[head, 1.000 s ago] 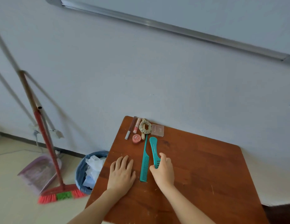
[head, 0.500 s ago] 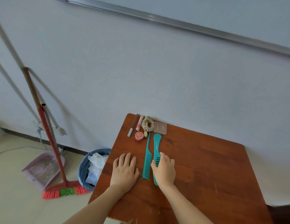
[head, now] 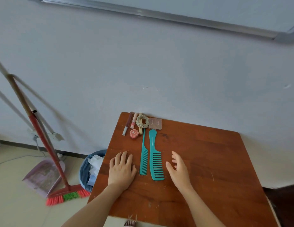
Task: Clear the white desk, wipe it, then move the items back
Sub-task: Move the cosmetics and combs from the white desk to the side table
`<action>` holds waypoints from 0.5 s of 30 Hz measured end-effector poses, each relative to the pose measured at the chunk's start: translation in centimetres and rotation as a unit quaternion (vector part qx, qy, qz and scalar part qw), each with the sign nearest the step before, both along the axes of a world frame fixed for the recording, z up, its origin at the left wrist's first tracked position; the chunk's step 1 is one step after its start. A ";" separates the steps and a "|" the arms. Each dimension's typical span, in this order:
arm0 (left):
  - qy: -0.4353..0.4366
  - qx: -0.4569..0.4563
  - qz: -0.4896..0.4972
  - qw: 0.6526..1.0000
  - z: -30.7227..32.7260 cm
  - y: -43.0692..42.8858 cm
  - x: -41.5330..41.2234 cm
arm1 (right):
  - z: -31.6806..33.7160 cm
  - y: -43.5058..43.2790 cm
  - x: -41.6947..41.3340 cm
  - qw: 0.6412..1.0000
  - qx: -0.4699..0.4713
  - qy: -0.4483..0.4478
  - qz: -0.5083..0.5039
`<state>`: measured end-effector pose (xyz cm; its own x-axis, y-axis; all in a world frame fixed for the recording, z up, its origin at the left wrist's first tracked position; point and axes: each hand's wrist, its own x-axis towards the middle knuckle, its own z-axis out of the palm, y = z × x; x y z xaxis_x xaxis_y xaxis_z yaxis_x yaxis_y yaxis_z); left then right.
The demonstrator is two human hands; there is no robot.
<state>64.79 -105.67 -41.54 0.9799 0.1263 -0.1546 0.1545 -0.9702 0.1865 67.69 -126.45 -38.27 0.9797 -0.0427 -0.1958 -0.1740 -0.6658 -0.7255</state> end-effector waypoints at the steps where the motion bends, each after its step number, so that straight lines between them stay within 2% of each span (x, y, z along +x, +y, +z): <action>1: 0.003 0.002 0.003 1.000 -0.1 0.0 0.0 | -0.2 -0.4 -0.6 1.000 -0.011 -0.010 -0.001; 5: -0.004 0.013 0.008 1.000 -0.1 0.1 0.1 | -0.5 -2.6 -3.2 0.999 -0.031 -0.021 0.010; 9: -0.033 -0.033 -0.024 0.999 1.0 -0.7 0.0 | 0.3 -6.0 -6.4 0.996 -0.075 -0.039 -0.018; 13: -0.099 -0.117 -0.199 0.968 3.5 -6.8 2.1 | 1.8 -9.3 -11.2 0.979 -0.131 -0.037 -0.149; 15: -0.094 -0.143 -0.281 0.944 5.1 -10.1 2.2 | 2.6 -9.9 -14.3 0.960 -0.158 -0.041 -0.226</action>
<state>67.00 -115.75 -36.42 0.8934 -0.4422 0.0796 -0.4315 -0.7948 0.4266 53.43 -136.38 -35.66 0.8584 -0.5123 -0.0268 -0.4489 -0.7248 -0.5226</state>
